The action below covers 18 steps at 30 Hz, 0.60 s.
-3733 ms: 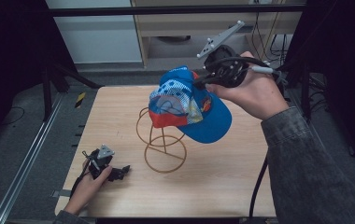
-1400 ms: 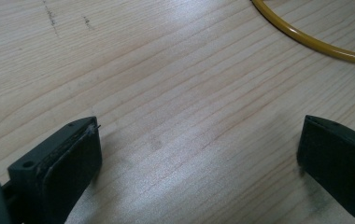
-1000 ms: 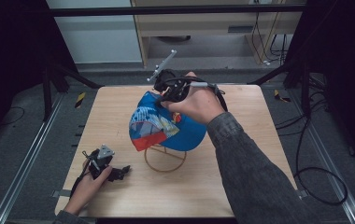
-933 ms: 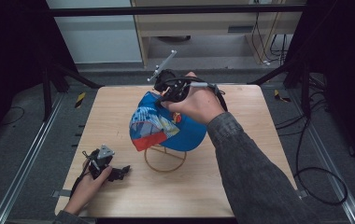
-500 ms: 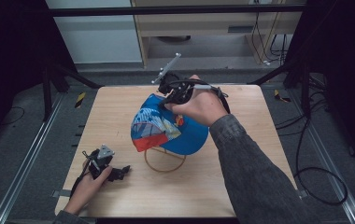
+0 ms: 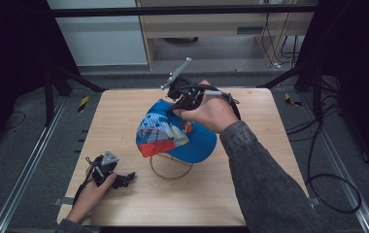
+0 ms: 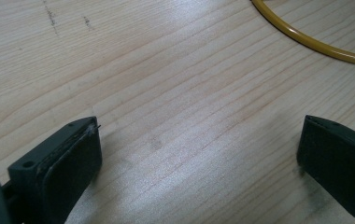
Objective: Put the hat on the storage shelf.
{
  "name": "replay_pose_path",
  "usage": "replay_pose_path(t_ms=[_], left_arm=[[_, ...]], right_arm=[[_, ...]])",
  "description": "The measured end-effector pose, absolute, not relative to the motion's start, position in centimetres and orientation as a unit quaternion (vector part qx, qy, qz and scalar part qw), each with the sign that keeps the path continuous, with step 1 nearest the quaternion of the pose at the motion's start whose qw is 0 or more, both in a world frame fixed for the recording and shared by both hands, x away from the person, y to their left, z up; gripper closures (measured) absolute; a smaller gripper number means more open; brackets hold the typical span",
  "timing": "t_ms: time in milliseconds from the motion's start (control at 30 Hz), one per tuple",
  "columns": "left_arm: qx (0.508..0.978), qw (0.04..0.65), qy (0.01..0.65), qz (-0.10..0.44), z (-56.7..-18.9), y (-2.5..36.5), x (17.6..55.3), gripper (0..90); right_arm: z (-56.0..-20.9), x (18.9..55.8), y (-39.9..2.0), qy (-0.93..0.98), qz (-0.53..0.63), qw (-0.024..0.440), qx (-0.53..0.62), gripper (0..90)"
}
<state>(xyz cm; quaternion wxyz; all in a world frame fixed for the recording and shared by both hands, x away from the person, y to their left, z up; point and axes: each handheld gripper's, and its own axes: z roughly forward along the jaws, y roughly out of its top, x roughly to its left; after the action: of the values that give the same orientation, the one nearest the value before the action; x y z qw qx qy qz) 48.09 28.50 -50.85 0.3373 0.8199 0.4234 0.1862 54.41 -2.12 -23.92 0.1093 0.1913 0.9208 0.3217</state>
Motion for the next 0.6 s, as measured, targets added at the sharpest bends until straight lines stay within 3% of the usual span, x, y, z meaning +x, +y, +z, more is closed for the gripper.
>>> replay_pose_path(t_ms=[600], left_arm=[[0.820, 0.337, 0.423, 0.186, -50.85, 28.50, 48.09, 0.0]], right_arm=[[-24.16, 54.45, -2.86, 0.916, 0.331, 0.104, 0.199, 87.8]])
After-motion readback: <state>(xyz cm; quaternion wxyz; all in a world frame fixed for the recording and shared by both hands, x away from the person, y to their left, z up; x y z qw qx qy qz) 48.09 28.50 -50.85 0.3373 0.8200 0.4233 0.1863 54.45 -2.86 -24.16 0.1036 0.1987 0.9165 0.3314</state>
